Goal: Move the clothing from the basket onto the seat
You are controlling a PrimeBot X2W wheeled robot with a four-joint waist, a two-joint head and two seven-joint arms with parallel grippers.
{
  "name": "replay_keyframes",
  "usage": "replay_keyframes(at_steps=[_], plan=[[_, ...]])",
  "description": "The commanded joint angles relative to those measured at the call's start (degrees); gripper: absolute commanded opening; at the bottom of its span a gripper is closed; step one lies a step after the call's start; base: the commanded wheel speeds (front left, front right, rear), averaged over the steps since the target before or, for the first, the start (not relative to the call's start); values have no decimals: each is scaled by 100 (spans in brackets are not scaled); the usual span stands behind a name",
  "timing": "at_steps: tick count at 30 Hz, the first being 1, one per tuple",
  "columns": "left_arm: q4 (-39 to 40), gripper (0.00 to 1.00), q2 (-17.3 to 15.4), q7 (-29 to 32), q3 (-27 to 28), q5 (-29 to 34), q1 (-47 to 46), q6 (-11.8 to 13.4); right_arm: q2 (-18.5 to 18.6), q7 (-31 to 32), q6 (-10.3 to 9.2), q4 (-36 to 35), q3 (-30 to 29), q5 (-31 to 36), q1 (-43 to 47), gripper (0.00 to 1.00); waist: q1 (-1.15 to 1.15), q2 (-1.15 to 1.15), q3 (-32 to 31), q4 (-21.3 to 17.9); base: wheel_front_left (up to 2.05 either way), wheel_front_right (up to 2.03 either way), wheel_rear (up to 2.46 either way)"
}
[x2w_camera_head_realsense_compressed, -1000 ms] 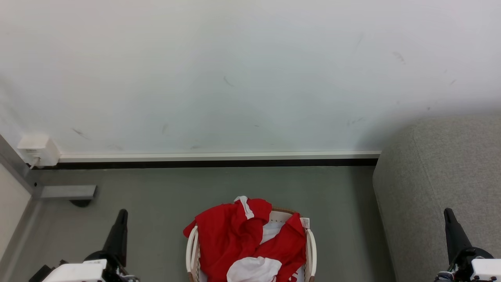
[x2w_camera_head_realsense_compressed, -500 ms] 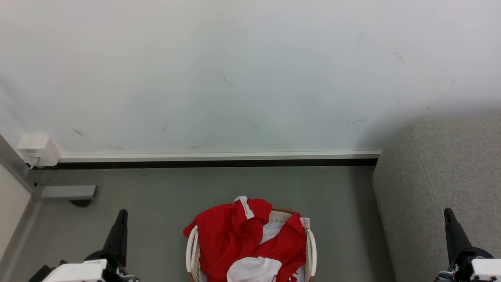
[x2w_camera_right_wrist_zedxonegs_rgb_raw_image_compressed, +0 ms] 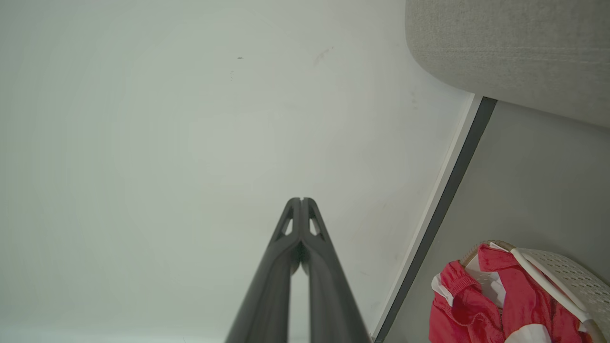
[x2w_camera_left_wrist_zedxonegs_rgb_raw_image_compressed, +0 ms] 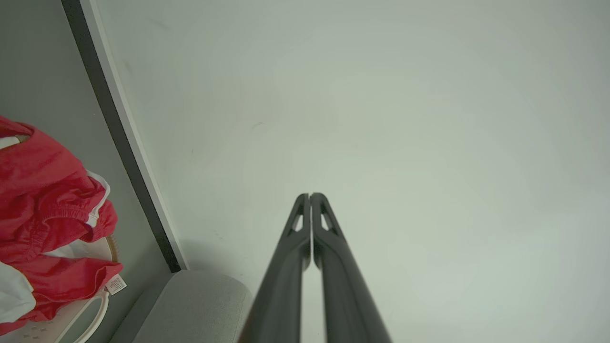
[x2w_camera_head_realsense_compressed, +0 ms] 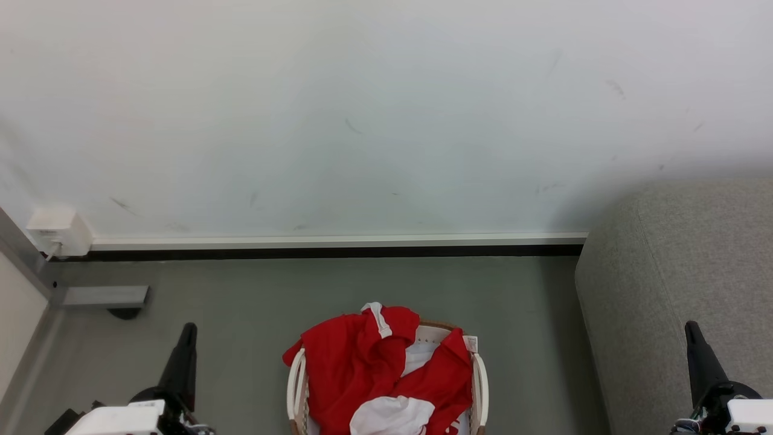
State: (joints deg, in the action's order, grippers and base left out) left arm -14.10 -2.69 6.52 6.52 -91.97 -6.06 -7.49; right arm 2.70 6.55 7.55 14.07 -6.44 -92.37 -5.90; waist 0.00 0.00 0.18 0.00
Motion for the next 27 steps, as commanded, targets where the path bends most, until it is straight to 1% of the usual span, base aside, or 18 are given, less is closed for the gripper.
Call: replay_keyframes(at_steps=[1,11,12,13,14,17,21,27], plan=[[18,0,-40,19,9,-85,-42,-10,39,11,-13,-20,-20,-9,-70,0,0,0,0,0,0,0,0],[18,0,-40,18,9,-85,-42,-10,39,11,-13,-20,-20,-9,-70,0,0,0,0,0,0,0,0],[0,100,0,-1,-1,1,0,0,0,-1,0,-1,0,0,0,100,0,0,0,0,0,0,0],[-27,0,8,-9,-1,6,13,-1,-8,-5,0,23,7,1,14,0,0,0,0,0,0,0,0],[-68,100,23,-12,-6,8,49,0,-26,-10,0,67,16,2,46,100,0,0,1,0,0,0,0],[-183,100,59,-34,-27,21,161,2,-81,-34,0,172,61,9,158,100,0,0,2,1,0,0,0],[-158,100,54,-154,-95,91,177,2,-75,-154,0,134,173,84,154,100,0,0,1,10,0,0,0],[-116,100,46,-324,-167,226,208,2,-65,-325,-1,84,300,361,150,100,0,0,0,26,0,0,0]])
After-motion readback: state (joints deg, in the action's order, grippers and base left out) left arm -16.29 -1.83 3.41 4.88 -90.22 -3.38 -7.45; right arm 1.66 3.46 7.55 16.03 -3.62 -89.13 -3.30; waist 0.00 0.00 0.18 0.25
